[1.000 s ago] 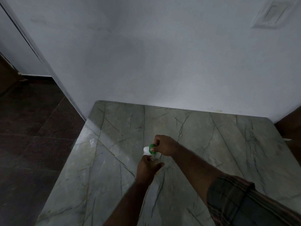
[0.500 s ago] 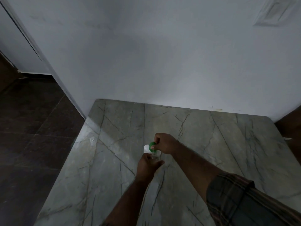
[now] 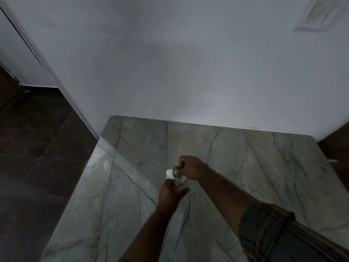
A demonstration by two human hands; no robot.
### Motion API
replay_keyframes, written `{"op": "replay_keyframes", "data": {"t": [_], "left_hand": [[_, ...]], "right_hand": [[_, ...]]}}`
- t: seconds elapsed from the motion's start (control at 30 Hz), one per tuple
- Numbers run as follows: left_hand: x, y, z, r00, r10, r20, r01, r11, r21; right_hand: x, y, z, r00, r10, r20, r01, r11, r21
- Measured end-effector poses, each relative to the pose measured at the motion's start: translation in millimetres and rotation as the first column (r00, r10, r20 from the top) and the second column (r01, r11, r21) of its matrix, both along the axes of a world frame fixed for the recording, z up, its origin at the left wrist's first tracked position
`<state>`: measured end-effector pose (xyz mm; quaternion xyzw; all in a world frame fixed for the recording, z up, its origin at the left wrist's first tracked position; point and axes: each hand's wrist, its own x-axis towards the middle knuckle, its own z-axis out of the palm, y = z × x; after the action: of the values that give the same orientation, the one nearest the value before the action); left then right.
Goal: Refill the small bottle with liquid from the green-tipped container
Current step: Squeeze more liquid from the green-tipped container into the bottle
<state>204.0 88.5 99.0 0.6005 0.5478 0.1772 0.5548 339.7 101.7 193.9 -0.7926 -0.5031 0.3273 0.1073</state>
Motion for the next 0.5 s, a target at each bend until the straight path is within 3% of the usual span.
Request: {"op": "replay_keyframes", "data": {"t": [0.5], "left_hand": [[-1, -1, 4, 0.999, -0.035, -0.011, 0.035, 0.999, 0.035]], "right_hand": [[-1, -1, 3, 1.000, -0.008, -0.005, 0.008, 1.000, -0.012]]}}
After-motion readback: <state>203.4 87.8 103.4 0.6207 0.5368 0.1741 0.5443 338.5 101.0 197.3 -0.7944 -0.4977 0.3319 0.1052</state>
